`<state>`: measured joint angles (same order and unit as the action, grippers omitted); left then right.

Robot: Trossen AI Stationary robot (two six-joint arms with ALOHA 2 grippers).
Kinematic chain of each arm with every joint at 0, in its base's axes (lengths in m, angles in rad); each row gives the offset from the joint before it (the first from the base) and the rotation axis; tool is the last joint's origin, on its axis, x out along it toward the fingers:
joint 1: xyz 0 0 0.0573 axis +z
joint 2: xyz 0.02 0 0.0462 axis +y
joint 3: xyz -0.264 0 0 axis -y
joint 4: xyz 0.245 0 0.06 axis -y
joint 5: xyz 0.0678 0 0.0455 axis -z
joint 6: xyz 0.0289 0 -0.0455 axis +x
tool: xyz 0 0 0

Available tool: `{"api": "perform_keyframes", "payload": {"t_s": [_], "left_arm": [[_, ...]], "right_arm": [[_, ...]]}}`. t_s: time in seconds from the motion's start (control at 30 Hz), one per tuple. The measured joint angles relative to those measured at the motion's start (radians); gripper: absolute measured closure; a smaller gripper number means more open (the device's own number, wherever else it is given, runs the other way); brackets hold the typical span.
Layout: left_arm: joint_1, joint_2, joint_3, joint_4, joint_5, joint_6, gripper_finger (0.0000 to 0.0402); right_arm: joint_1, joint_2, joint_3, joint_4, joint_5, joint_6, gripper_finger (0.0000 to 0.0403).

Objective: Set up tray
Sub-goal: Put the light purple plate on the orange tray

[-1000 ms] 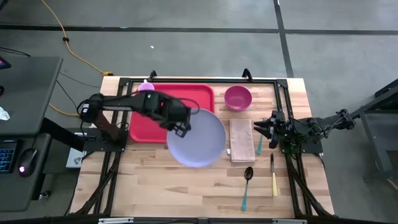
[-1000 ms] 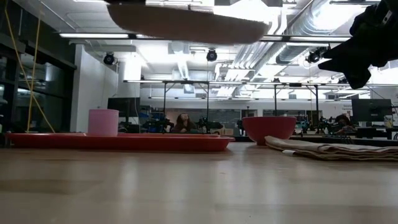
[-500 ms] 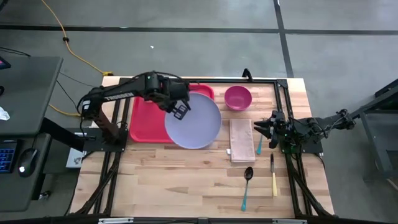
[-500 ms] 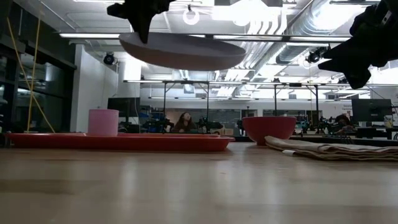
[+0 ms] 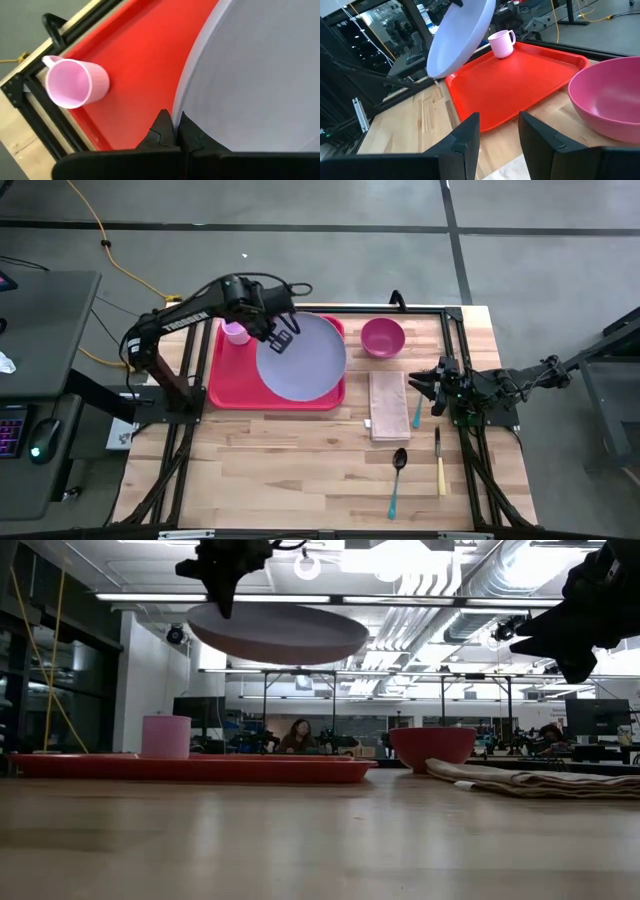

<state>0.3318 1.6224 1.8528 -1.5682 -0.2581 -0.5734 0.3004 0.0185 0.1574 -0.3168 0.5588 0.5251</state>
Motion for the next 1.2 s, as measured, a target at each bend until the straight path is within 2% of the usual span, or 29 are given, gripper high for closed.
{"api": "perform_keyframes", "payload": {"t_s": [0.6,0.97,1.2], "left_arm": [[0.155,-0.278,-0.207,-0.003,0.017,-0.010,0.0389],[0.181,-0.305,-0.259,0.018,0.047,0.001,0.0389],[0.197,-0.306,-0.330,0.092,0.133,0.002,0.0389]], "right_arm": [[0.000,0.000,0.000,0.000,0.044,-0.002,0.0290],[0.000,0.000,0.000,0.000,0.044,0.019,0.0290],[0.000,0.000,0.000,0.000,0.044,0.018,0.0290]]}}
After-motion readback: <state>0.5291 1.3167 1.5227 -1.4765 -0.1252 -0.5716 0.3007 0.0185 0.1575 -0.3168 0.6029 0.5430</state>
